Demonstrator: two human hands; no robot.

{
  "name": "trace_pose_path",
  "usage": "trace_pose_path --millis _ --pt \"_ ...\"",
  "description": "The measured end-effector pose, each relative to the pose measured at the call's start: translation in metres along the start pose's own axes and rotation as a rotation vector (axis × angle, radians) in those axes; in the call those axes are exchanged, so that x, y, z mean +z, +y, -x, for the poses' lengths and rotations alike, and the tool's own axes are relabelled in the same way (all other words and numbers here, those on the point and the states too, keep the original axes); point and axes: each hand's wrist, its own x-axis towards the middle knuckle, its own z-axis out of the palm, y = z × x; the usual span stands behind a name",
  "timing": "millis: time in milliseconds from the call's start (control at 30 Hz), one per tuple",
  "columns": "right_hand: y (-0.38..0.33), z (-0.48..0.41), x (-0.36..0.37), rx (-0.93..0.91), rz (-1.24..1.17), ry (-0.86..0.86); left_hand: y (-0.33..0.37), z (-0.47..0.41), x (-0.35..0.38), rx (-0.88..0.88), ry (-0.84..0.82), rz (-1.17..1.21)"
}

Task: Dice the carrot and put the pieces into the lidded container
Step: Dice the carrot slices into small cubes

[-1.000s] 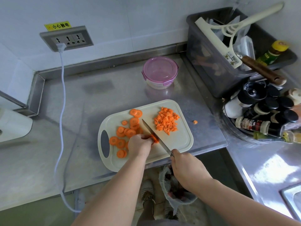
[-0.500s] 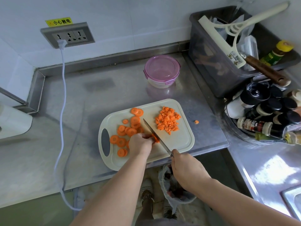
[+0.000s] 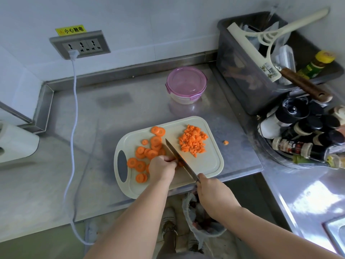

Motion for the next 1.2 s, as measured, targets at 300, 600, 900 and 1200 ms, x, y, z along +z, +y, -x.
trace_pose_path --millis 300,600,900,1200 --pt "0.023 0.014 -0.023 -0.15 0.071 0.153 0.007 0.006 -0.011 0.026 -0.064 0.127" --pt "0.07 0.008 -0.035 -0.524 0.465 0.441 0.053 0.008 -0.077 0.43 0.115 -0.028" --pt "0.077 -0.005 -0.042 -0.601 0.563 0.5 0.04 0.026 -0.045 0.827 -0.42 -0.957" --pt "0.087 -0.013 -0.045 -0.715 0.572 0.434 0.025 0.024 -0.032 0.873 -0.407 -1.085"
